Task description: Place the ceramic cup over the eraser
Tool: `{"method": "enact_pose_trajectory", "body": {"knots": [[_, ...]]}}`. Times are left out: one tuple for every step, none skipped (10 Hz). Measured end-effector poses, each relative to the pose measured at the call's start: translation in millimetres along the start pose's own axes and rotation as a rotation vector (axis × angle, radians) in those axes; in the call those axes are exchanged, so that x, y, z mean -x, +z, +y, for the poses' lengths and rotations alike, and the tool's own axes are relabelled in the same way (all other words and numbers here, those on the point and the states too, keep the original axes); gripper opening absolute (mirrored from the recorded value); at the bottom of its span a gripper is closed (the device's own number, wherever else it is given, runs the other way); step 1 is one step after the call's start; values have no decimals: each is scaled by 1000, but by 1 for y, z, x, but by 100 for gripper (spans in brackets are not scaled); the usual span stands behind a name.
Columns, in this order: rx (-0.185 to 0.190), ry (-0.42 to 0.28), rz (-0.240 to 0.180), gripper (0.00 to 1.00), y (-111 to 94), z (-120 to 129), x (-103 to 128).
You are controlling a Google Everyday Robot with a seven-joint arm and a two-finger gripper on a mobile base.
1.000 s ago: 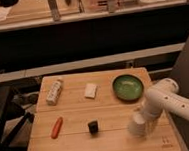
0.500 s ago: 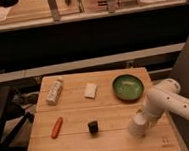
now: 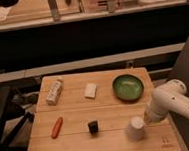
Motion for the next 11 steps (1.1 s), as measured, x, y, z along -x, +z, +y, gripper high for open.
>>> {"method": "enact_pose_trajectory", "body": {"knots": [[3, -2, 12, 52, -4, -2, 2], [9, -3, 32, 66, -11, -3, 4], [12, -3, 44, 74, -15, -3, 4], [15, -6, 53, 79, -17, -3, 5], [17, -11, 65, 80, -20, -3, 7], [19, -14, 79, 80, -25, -1, 8], [16, -20, 91, 80, -29, 0, 10], [15, -24, 96, 80, -32, 2, 11], [14, -35, 101, 80, -36, 5, 15], [10, -46, 103, 80, -40, 8, 24], [7, -56, 104, 80, -42, 11, 33]]}}
